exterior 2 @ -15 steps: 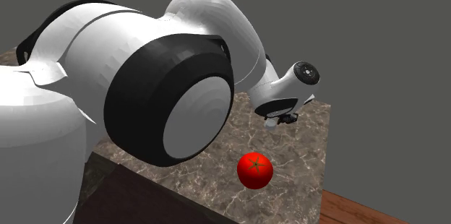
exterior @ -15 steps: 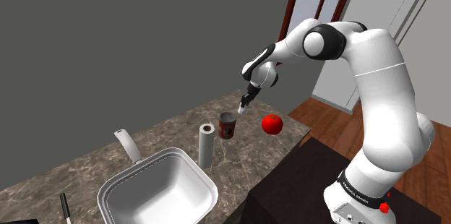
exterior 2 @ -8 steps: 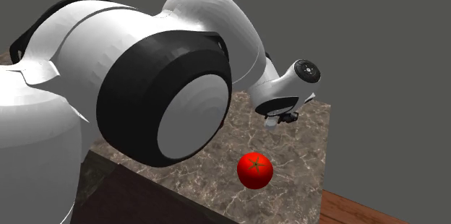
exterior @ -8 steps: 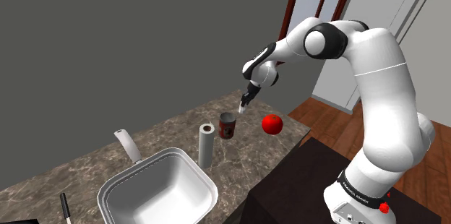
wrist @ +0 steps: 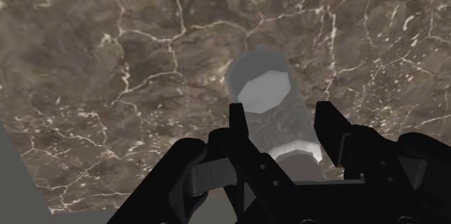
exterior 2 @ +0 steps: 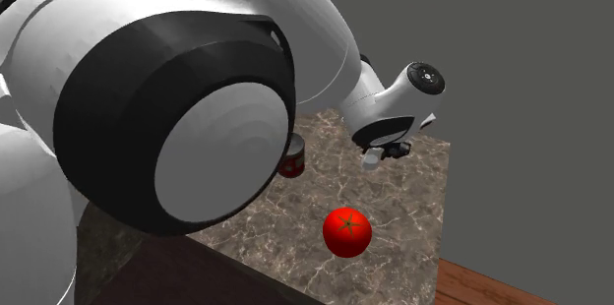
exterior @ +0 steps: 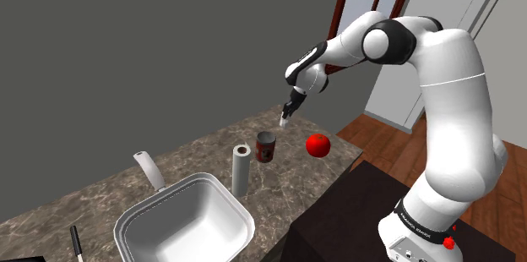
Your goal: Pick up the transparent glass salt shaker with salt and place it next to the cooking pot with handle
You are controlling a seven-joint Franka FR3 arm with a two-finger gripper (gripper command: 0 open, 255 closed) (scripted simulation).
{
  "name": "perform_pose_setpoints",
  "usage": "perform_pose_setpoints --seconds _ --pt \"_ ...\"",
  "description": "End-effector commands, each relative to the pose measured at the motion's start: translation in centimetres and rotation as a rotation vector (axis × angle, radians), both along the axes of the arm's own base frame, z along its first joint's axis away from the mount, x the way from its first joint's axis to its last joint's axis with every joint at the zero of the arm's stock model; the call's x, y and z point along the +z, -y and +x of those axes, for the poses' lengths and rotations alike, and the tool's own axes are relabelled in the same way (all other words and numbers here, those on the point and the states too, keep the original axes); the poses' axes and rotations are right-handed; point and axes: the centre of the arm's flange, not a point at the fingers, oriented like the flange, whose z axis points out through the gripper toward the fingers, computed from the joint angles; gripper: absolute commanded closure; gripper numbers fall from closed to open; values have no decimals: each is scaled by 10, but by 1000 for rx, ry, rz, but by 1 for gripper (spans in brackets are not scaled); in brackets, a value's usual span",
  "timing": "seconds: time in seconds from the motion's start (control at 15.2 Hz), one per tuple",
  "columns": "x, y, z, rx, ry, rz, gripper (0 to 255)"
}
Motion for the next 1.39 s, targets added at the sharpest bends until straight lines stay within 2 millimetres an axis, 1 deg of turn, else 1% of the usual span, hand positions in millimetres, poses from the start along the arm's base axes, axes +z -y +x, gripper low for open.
perform_pose_setpoints --seconds 0.0,1.32 --pt "12 0 -1 0 0 0 255" --pt "117 0 -1 0 0 0 255"
